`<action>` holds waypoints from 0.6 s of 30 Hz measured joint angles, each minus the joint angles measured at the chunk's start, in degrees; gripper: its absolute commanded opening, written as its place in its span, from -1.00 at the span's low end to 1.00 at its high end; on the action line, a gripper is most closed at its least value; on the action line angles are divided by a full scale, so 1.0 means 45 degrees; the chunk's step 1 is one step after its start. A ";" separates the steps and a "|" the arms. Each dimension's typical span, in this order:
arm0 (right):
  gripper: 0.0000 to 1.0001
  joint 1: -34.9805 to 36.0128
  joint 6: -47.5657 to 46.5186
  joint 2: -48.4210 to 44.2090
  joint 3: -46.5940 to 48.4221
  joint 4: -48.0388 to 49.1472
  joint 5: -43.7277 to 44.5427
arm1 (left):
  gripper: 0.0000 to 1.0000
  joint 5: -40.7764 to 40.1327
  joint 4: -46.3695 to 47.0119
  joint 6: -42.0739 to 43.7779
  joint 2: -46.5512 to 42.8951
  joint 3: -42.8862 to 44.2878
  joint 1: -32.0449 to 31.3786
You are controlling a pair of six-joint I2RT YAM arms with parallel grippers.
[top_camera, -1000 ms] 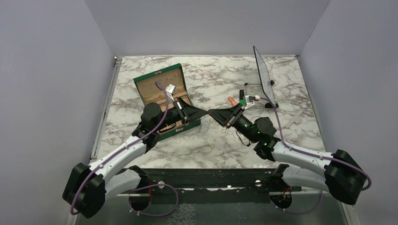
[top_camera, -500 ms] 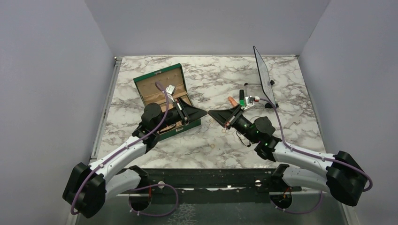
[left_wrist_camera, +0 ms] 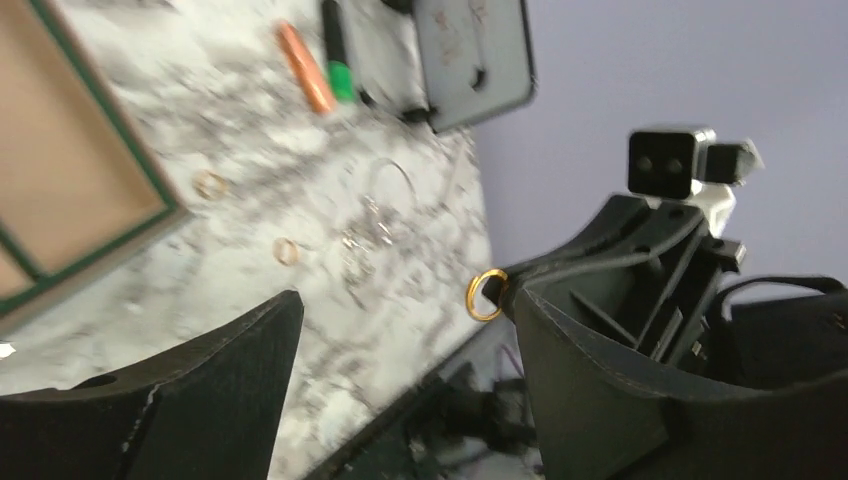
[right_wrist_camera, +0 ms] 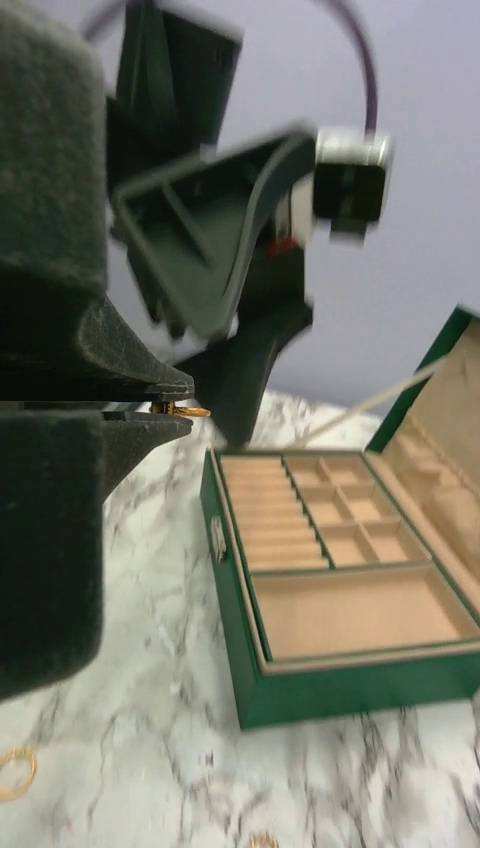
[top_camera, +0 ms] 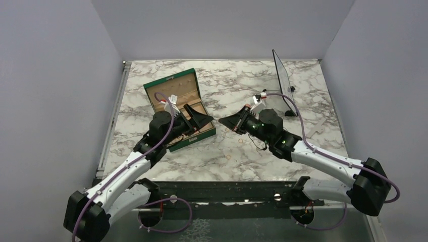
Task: Organize the mixed jewelry
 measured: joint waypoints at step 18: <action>-0.97 0.0481 -0.7601 0.8160 0.9190 -0.8723 -0.1904 | 0.61 -0.8087 -0.7281 0.8340 -0.1904 0.4289 0.0078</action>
